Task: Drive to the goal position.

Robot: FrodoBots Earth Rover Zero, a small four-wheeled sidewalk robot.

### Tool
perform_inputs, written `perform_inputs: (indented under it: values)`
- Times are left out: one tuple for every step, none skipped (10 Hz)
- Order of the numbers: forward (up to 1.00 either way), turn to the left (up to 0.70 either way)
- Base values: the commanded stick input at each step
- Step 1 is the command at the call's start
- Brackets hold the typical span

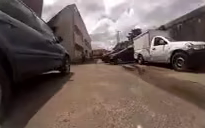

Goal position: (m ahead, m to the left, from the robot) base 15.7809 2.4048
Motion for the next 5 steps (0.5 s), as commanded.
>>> perform_inputs:
  values:
    - [0.85,0.0]
    - [0.85,0.0]
    - [0.85,0.0]
    - [0.85,0.0]
    - [0.85,0.0]
